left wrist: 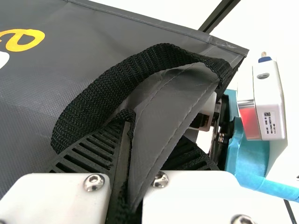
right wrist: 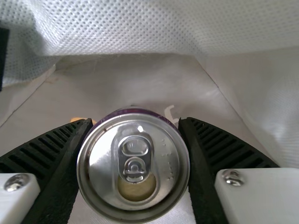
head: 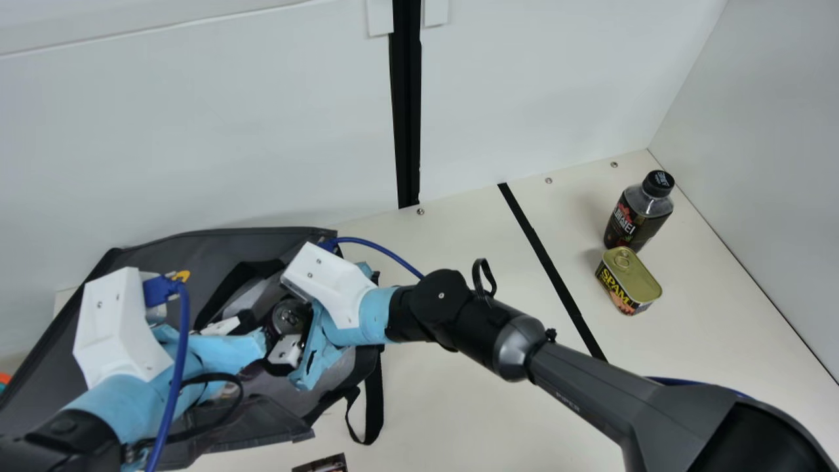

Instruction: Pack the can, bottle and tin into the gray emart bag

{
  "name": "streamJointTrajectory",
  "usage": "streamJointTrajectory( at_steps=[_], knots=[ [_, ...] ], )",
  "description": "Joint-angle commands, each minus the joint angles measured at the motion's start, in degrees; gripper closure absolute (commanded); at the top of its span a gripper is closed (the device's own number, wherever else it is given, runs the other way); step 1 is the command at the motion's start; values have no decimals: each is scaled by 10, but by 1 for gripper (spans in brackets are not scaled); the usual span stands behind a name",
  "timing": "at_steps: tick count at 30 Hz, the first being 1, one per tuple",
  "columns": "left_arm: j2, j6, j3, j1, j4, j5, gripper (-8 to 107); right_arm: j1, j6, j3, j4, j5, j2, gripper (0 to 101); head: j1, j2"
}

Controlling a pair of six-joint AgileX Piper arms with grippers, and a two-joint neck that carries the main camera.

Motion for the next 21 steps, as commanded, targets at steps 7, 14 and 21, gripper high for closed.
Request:
streamJointTrajectory(
  at_steps=[7, 14, 21],
  knots=[
    [0, 0, 0, 0, 0, 0, 89, -3, 2, 8, -4, 2, -12, 11, -13, 0],
    [0, 0, 0, 0, 0, 0, 89, -8, 5, 19, -10, 5, -28, 10, -13, 0],
    [0, 0, 0, 0, 0, 0, 89, -17, 14, 32, -20, 15, -51, 10, -13, 0]
  ],
)
